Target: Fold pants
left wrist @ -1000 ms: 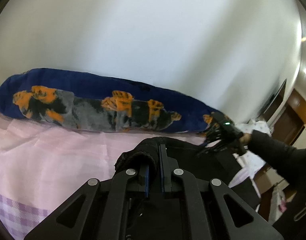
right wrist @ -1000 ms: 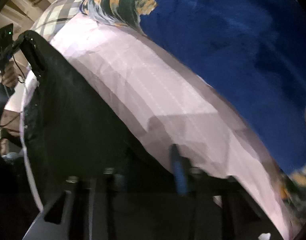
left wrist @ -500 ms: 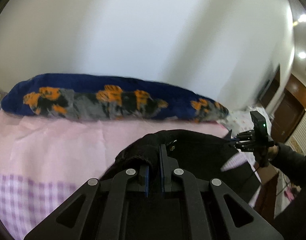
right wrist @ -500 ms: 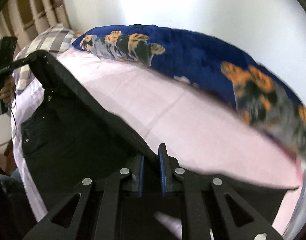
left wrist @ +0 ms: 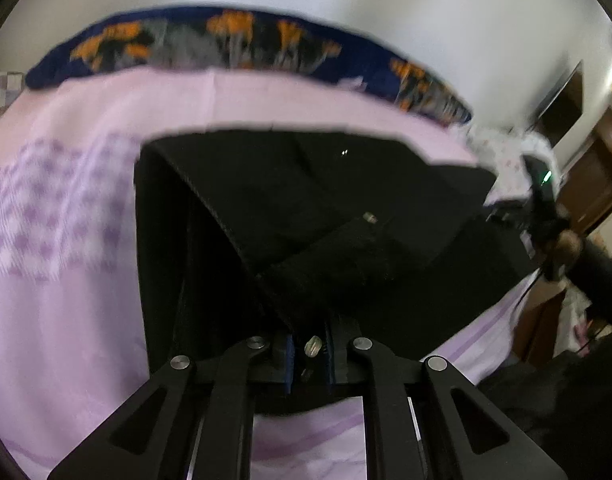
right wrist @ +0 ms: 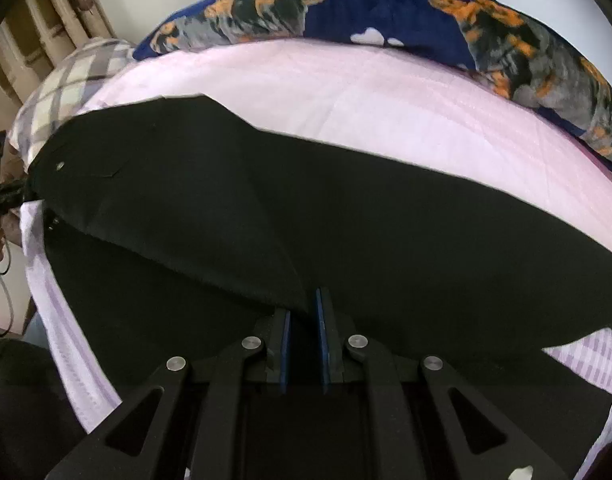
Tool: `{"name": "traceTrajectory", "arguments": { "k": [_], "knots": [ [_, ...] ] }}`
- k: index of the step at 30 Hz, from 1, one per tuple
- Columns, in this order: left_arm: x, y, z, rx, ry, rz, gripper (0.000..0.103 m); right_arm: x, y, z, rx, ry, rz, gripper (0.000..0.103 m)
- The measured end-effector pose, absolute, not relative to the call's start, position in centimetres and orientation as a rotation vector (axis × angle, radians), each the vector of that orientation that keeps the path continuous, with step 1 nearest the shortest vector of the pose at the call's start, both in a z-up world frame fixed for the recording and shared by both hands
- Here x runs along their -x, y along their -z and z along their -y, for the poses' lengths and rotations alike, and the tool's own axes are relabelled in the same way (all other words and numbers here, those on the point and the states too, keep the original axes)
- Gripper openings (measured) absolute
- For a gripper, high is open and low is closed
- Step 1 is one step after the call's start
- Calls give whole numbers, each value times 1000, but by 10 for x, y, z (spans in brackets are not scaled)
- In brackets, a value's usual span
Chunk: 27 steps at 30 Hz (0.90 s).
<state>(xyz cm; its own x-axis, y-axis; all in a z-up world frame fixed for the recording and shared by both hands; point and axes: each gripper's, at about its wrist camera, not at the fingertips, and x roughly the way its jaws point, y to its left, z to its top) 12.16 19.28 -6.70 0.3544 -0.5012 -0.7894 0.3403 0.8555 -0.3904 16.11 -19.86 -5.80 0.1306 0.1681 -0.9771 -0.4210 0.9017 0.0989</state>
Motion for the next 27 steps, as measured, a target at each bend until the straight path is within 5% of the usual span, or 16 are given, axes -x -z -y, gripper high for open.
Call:
{"name": "traceTrajectory", "arguments": {
  "k": [4,7,9,12,27],
  "knots": [
    [-117,69,-186,133,499,-1089,17,-157,56,195,221,-387,-1349,19],
    [-114,67,-187,115,420,-1119,40,-148,50,194,208,-359,-1334,42],
    [-108,63,-191,114,380,-1120,52,-138,43,196,193,-353,-1312,48],
    [-94,50,-206,178,331,-1095,57,-126,29,205,103,-340,-1290,48],
    [-89,68,-196,848,275,-1089,58,-95,51,232,-498,-269,-1303,50]
  ]
}}
